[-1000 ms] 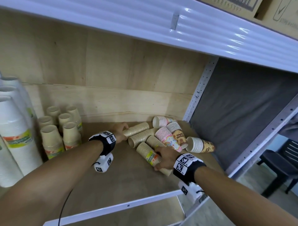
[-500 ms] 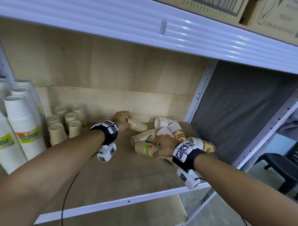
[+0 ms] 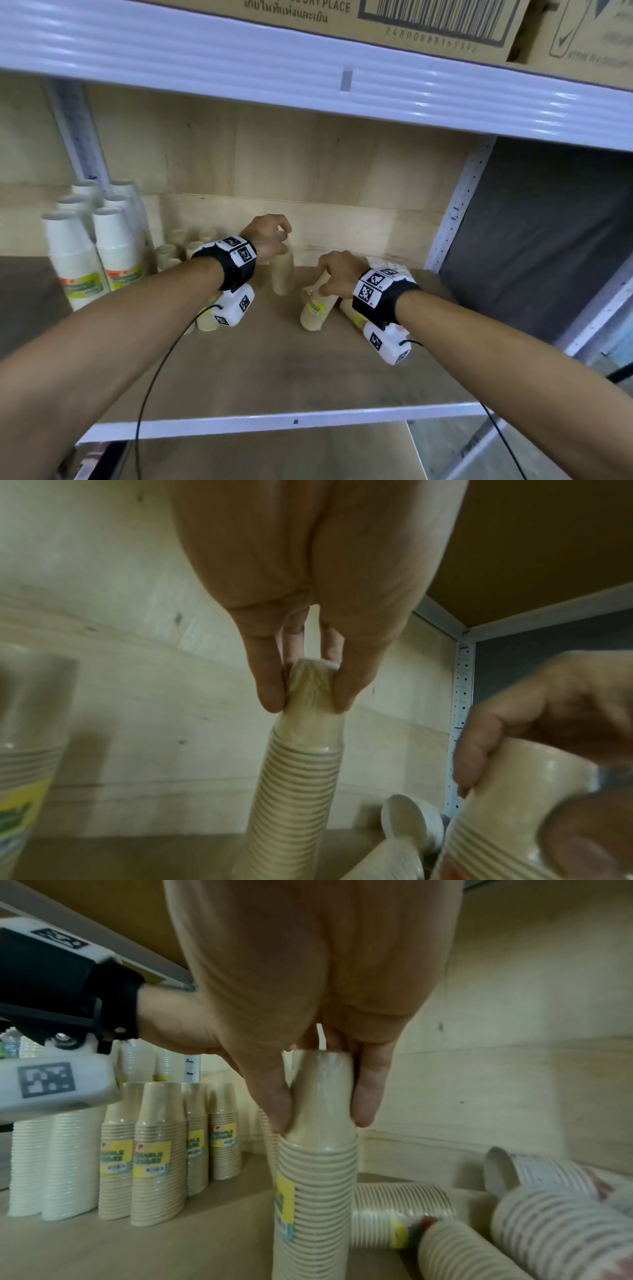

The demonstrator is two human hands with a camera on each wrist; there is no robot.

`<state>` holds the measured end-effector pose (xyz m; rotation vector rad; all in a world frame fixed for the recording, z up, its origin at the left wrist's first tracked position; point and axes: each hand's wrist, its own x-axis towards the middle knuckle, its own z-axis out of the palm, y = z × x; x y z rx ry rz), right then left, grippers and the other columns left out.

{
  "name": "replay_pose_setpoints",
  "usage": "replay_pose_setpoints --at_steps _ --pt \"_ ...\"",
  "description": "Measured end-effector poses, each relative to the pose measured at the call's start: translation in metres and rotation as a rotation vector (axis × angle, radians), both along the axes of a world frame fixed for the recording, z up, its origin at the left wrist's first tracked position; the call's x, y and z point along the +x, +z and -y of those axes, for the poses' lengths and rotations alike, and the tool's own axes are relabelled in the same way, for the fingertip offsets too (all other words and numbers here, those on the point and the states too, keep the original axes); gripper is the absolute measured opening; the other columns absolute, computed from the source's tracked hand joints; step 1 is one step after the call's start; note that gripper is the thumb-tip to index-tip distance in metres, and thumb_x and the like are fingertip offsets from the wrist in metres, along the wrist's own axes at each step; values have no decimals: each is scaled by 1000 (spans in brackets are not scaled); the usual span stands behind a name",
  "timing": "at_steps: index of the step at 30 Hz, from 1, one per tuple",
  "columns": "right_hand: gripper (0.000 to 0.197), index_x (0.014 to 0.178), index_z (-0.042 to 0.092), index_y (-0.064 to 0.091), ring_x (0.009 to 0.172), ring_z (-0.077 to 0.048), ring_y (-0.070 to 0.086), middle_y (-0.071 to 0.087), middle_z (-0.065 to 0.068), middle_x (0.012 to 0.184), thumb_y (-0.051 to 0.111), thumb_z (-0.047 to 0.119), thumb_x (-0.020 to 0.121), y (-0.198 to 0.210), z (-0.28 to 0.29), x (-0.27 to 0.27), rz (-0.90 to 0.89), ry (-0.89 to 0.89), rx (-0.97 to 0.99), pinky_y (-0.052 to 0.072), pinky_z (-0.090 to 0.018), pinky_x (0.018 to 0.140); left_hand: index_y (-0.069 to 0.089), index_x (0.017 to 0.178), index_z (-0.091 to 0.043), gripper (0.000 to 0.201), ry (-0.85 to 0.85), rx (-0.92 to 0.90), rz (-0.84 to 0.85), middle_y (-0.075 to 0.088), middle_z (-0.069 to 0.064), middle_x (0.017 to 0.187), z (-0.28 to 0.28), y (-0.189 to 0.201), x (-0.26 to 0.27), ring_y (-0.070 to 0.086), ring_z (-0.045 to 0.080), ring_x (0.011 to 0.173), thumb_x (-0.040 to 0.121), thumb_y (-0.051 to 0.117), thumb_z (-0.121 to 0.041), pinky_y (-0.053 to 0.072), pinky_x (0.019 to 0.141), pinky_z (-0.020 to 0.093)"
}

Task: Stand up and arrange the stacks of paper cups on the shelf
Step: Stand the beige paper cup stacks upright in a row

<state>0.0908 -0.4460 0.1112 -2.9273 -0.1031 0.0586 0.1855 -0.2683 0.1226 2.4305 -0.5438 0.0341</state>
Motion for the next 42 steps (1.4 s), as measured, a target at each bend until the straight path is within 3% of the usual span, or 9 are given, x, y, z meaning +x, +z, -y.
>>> replay_pose_setpoints --at_steps 2,6,13,17,22,27,35,39,42 --pt "38 112 18 63 84 -18 54 56 0 99 74 21 76 1 -7 7 14 13 22 32 -22 51 63 112 -17 32 -1 40 0 56 -2 103 -8 6 -6 57 14 91 82 70 -9 49 73 26" --pt "42 113 17 62 92 -22 59 59 -6 110 75 18 73 1 -22 19 26 34 46 42 -25 67 63 115 -17 33 12 128 5 51 -5 105 -22 10 -17 52 10 93 83 71 -13 42 75 23" --pt "45 120 15 60 102 -26 61 58 -8 117 73 15 77 -3 -45 31 7 82 53 46 -26 71 65 114 -21 36 74 224 -8 51 -6 103 -37 2 -28 51 15 93 80 74 -19 41 76 24" --pt "46 121 14 60 102 -26 62 61 -9 118 72 13 77 -8 -53 36 14 121 49 46 -26 72 65 111 -21 34 93 227 -15 56 -1 112 -39 -10 -31 54 18 98 79 75 -18 44 78 27" --pt "51 128 10 56 116 -25 58 60 -8 128 69 11 79 -8 -55 38 21 153 93 51 -35 93 65 115 -17 34 80 183 -46 56 5 120 -35 -19 -34 56 25 110 83 72 -13 50 95 38" --pt "41 123 10 57 114 -23 58 63 -3 125 65 20 84 -7 -54 39 68 120 145 44 -26 78 65 115 -19 32 142 98 -47 57 5 116 -33 -17 -34 57 24 107 84 71 -26 50 94 37" --pt "46 129 10 56 116 -26 58 64 -6 125 62 13 84 -5 -56 39 34 115 161 51 -36 93 69 113 -21 27 111 162 -31 64 4 115 -33 -14 -35 59 20 103 86 67 -22 47 86 26" --pt "43 129 10 56 116 -28 56 63 -7 124 62 22 88 -5 -57 37 78 93 156 50 -35 91 64 116 -19 33 174 150 -7 59 4 114 -32 -15 -36 55 23 106 86 68 -32 47 87 31" --pt "37 124 6 61 116 -29 57 65 -10 122 60 16 88 -6 -56 37 85 107 144 50 -35 91 67 114 -14 31 179 149 -4 60 5 117 -32 -16 -36 58 23 106 86 69 -28 47 83 28"
